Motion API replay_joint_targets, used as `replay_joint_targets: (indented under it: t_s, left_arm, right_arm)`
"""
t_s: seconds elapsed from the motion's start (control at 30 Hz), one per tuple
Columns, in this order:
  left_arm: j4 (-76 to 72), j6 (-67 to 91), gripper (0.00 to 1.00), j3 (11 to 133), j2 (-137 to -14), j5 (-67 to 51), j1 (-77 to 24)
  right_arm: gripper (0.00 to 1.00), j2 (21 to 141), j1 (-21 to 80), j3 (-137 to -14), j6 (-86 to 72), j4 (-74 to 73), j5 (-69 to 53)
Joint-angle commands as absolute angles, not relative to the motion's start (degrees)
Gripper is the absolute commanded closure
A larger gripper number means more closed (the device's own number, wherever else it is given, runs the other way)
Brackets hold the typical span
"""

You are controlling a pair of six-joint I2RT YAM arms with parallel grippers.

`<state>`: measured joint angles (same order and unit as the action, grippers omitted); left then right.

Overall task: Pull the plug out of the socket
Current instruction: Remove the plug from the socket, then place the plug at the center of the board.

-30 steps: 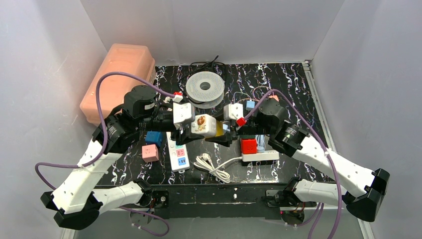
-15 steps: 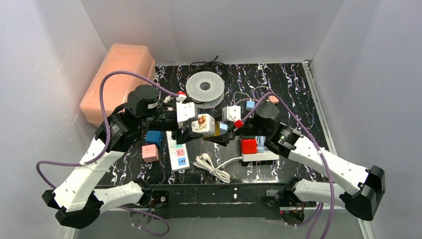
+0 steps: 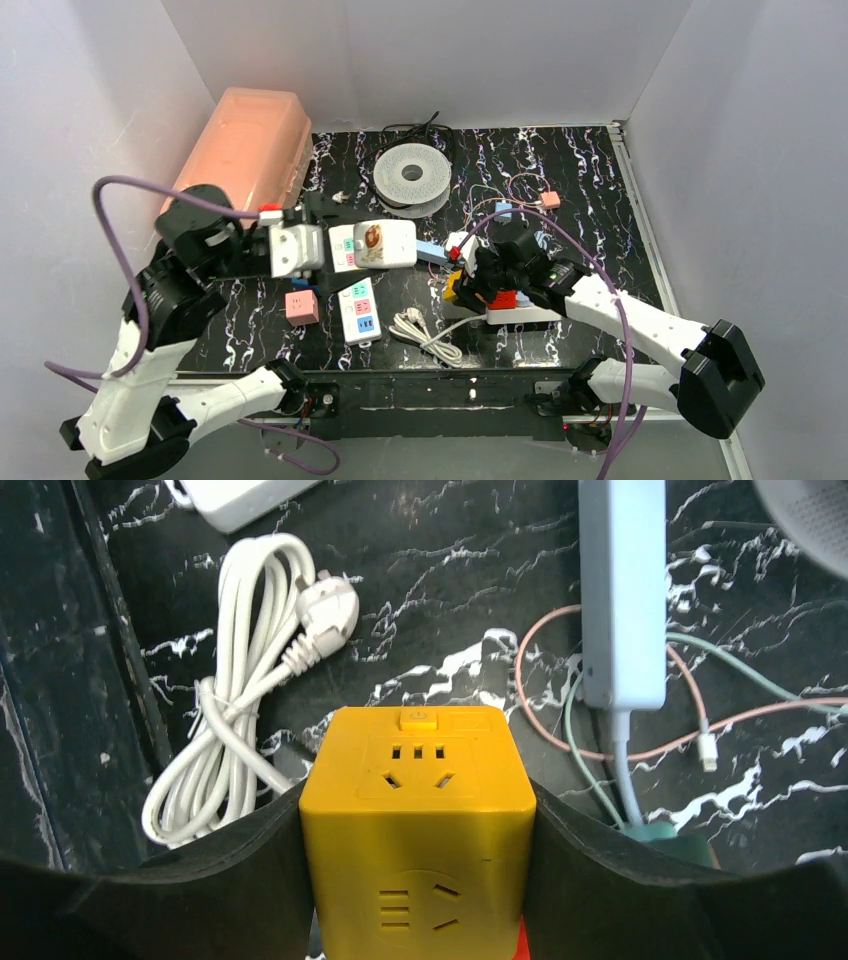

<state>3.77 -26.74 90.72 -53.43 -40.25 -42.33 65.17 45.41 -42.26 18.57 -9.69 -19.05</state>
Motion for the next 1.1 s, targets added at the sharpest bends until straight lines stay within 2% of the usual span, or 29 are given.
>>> replay_joint_targets:
  t_s: [0.0,0.4,0.77,0.9,1.07]
  left_arm:
    - [-0.4,-26.1,1.00,91.3,-52.8,-44.7,-42.5]
    - [3.5,-29.4,1.00,86.8,-51.9,-38.8,-42.5]
    - [13.3,-30.7,1.00,83.7,-56.5,-28.9,-40.9]
    - [12.2,-30.0,1.00,78.2,-58.9,-32.5,-35.1]
    - [12.2,-31.1,1.00,74.4,-64.8,-30.9,-29.3]
  right_arm:
    - [0.99,62.8,45.9,-45.8,19.5,-10.7,-17.3]
    - [0.99,61.1,43.5,-56.5,18.3,-8.6,-15.8]
    - [0.99,65.3,38.8,-68.4,13.8,-14.9,-6.8]
    - [0.99,67.6,33.9,-72.2,7.9,-17.8,-5.3]
    - [0.99,76.7,22.4,-85.6,-3.8,-31.0,-6.1]
